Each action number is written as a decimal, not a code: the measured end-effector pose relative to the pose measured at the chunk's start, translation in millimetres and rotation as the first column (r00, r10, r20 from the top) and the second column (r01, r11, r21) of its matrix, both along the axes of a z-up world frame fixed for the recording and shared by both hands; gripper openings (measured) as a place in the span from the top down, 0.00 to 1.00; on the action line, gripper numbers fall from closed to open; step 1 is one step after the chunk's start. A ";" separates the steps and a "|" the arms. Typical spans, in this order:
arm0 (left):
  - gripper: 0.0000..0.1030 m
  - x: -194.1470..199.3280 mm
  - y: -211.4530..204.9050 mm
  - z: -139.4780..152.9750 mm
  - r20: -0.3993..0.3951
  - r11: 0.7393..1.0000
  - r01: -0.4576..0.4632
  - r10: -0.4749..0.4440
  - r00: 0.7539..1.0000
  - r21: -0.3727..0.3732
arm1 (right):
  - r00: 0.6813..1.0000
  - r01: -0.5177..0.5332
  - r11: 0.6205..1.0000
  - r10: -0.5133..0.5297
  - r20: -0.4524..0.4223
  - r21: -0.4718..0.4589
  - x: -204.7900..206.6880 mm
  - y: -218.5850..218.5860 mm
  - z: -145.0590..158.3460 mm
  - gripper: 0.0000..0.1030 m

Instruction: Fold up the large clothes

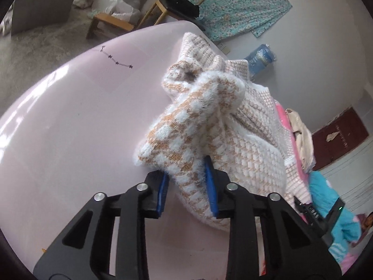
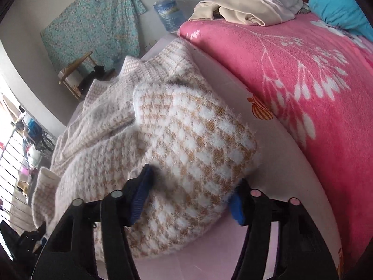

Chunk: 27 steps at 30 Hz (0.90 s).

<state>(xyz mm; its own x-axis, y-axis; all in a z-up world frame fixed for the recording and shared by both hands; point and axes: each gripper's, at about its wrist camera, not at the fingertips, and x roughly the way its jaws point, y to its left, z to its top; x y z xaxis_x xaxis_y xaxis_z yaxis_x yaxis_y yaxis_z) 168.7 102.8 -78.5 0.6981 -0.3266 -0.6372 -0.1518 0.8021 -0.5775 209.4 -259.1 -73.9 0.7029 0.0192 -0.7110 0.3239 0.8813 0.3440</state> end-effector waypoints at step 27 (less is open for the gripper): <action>0.68 -126.4 98.4 15.9 -0.089 0.995 0.103 -0.103 0.991 -0.010 | 0.941 -0.227 0.966 0.250 -0.226 0.121 -138.8 -23.9 12.8 0.42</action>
<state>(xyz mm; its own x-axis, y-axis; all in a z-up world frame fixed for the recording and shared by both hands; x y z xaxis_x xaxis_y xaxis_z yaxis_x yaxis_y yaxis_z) 42.3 201.2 -62.6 0.6007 -0.3975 -0.6936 -0.1198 0.8131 -0.5697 70.6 -283.0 -61.1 0.4803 0.2386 -0.8441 0.1905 0.9110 0.3659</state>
